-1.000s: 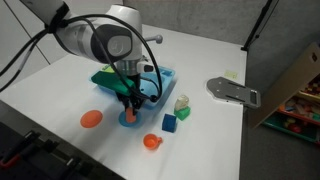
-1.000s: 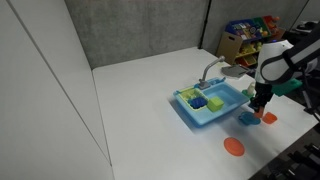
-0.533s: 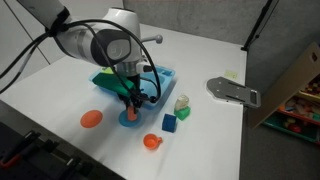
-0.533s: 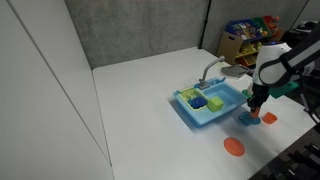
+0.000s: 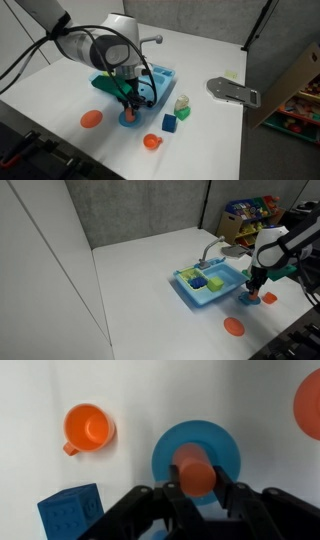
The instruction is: Remove the orange cup from the sink and put it on top of the blue saucer plate which is on top of a blue cup
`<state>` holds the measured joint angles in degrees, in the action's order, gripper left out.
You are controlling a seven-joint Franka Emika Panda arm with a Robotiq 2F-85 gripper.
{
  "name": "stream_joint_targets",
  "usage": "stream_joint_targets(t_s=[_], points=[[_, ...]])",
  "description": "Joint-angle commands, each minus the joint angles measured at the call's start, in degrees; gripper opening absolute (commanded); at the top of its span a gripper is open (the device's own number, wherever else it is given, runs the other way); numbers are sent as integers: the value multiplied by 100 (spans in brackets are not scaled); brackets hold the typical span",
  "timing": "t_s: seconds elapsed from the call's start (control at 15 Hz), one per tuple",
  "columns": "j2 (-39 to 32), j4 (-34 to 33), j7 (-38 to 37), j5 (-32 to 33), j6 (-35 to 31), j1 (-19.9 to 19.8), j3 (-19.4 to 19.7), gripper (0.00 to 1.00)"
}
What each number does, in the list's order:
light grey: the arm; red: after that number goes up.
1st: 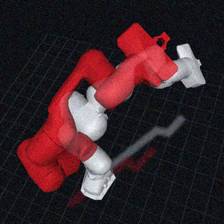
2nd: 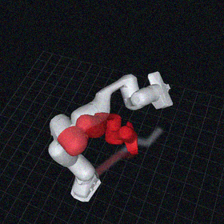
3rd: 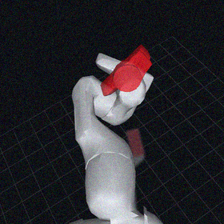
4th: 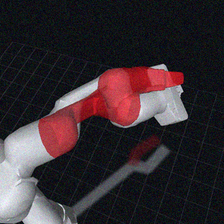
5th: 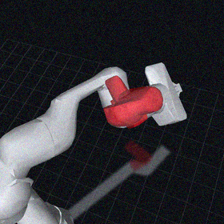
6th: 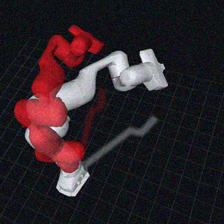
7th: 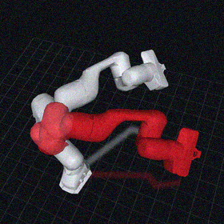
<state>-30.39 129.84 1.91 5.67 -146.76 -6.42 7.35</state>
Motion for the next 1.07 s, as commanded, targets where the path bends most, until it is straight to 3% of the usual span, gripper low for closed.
stream_joint_targets(t_s=[0.0, 0.07, 0.13, 0.27, 0.47, 0.53, 1.0], points=[[-1, 59, 107, -142, -228, -120, -97, 13], [16, 76, 163, -184, -190, -152, -141, 13], [29, 94, 185, -199, -183, -162, -158, 63], [135, 145, 300, -297, -75, -230, -240, 71], [463, 220, 455, -484, 199, -326, -342, 95], [574, 234, 493, -521, 278, -333, -344, 100], [1634, 110, 433, -442, 1738, -252, -173, 100]])
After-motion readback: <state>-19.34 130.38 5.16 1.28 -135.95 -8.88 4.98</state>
